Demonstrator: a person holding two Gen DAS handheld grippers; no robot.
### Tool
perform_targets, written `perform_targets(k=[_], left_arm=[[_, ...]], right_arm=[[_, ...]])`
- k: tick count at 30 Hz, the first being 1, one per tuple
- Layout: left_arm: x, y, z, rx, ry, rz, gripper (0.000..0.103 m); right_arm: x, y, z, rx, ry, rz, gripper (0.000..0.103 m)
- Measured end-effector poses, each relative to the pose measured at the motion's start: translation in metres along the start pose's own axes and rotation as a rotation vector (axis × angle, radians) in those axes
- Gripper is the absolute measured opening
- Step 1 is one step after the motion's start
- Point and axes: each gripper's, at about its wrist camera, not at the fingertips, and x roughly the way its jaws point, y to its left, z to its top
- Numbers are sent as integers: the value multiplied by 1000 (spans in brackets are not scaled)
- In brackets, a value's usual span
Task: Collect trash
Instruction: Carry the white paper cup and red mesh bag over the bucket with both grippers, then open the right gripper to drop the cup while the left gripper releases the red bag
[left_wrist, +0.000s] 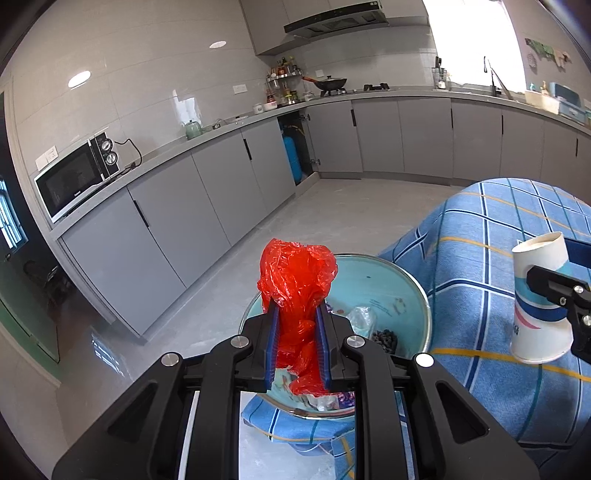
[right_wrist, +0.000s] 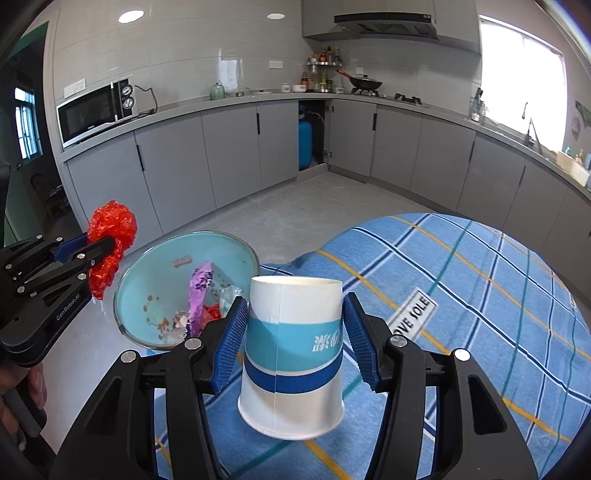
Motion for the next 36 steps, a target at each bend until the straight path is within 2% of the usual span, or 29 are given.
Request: perform_targets(k=[28,36], left_arm=[[19,30,0,-50,13,91,18],[22,39,0,-64,16,97,18]], right_arm=[[22,41,30,-63,-22,69,53],[27,51,34,-77,-25,86,53]])
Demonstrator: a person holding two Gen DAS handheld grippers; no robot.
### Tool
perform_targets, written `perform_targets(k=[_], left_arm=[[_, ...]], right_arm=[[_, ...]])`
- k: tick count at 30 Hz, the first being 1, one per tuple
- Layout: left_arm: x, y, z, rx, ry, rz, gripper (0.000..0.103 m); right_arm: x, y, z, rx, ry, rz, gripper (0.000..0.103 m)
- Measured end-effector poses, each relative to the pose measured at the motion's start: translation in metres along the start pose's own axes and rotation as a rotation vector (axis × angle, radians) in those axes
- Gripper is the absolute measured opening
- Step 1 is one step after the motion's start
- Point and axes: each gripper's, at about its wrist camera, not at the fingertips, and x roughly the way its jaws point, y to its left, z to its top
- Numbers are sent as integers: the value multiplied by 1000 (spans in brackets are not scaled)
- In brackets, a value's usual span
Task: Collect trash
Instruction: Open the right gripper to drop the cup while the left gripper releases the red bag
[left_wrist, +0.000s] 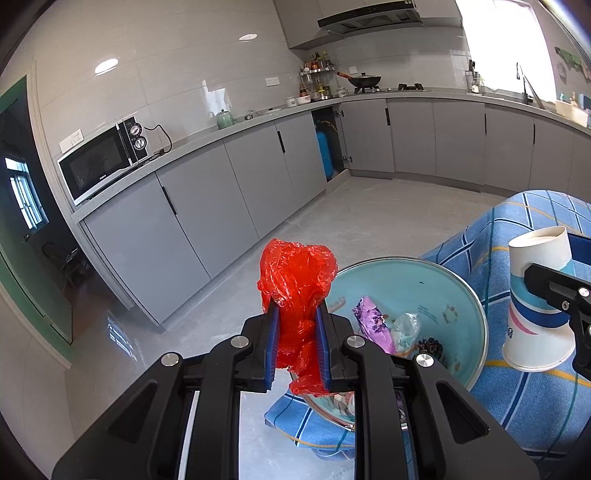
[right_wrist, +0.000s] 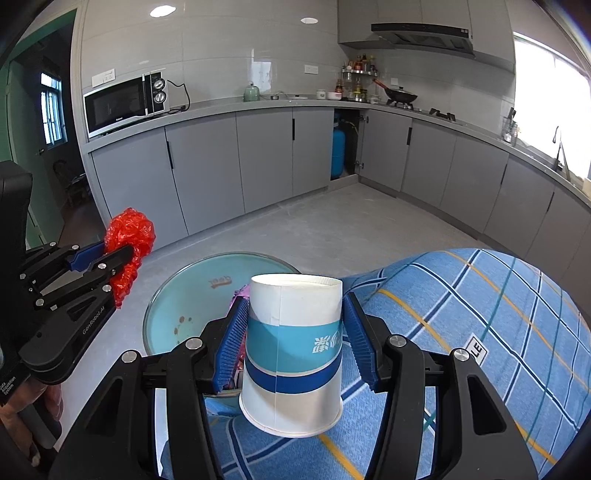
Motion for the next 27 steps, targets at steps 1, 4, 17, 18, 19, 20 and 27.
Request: perform_targets(k=[1,4,17,18,19,20,27], left_arm=[[0,0,0,-1,-1,0,18],[0,0,0,-1,0,-2,18],[2,-1,-2,-5,-9,17,54],[2,-1,-3,-7,-8,21,56],[2,-1,-4,-8,-9,26,62],[3,-1,-3,-7,-10,26,63],[-7,-4,-4,-7,-32,54,84]], right_arm=[[1,1,1,-2,-1,2,53],[3,1,3,-4,-3,5,53],[7,-10,13,54,-55,34,73],[6,-12,12,59,-55,27,73],[5,-14,10,66,-54,23,73],[5,-16,8,73,-53,22,73],[-11,-34,-7,125,-52,-11,76]])
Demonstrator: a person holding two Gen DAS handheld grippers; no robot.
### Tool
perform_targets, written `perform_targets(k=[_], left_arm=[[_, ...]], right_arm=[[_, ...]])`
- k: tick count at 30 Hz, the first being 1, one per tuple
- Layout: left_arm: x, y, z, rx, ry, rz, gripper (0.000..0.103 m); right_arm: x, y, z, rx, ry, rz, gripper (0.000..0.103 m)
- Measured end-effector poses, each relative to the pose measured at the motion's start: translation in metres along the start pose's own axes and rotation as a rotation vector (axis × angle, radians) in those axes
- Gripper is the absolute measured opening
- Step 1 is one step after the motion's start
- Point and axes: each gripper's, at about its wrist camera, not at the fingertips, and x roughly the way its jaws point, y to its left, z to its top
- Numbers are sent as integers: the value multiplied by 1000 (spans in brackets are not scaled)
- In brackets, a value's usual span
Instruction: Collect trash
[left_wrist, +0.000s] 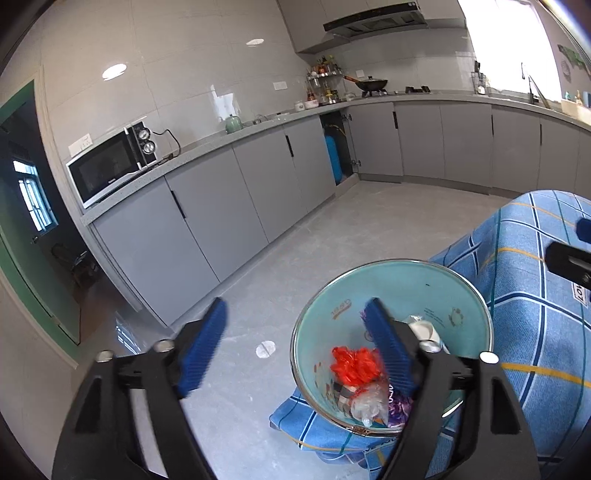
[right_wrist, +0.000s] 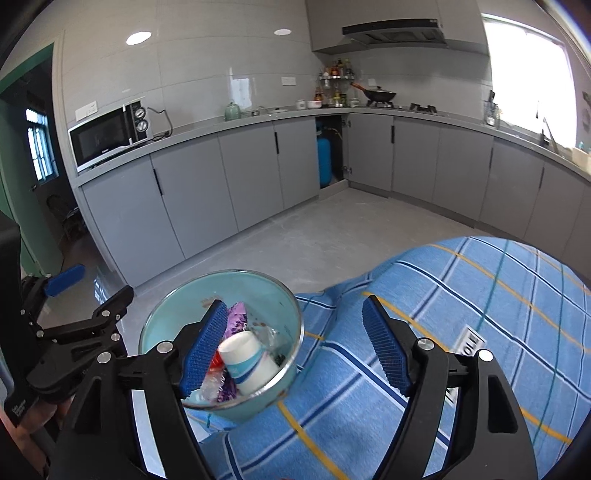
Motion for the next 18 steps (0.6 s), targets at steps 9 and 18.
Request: perform_targets(k=[9,18], left_arm=[[-29,1,0,-14,-49,1,89],[-48,10,6,-53,-86,-2,93]], right_arm=[[-31,-2,-11,14,-35,-13,78],[-52,3,-11,13,-74,-22,80]])
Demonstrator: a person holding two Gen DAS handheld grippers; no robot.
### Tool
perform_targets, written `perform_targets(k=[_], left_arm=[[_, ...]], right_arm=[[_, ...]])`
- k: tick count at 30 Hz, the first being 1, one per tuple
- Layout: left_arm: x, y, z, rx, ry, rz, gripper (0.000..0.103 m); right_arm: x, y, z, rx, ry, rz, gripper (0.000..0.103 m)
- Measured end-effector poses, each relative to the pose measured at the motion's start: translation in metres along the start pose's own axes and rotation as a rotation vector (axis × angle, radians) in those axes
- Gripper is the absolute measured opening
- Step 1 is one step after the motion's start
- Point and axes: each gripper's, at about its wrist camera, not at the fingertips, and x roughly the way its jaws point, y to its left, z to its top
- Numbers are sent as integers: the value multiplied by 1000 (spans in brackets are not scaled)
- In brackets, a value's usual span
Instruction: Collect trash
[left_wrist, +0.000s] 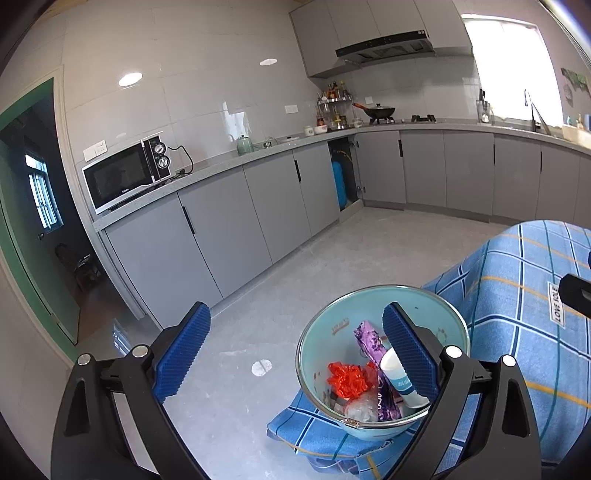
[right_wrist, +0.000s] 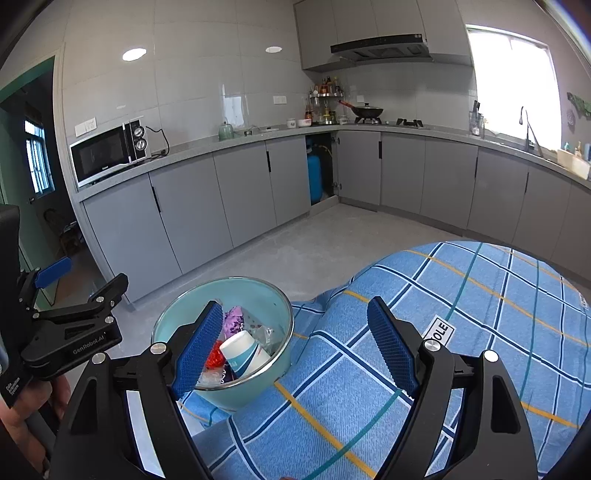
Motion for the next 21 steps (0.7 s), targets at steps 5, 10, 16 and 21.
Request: perform_targets(k=[5,10,16,21], left_arm=[[-6,3,3,-9,-15,-4,94],[-8,5,3,-15,-21,-4,94],[-9,6,4,-20,-24,-2,94],[-9,6,6,-19,-22,-4,94]], right_arm=[[-6,0,1,-3,-11,-4,80],[-9,0,1,-4,-18,-7,80],[-9,0,0,-1,-14,-7,80],[-9,0,0,0,-13,-6,80]])
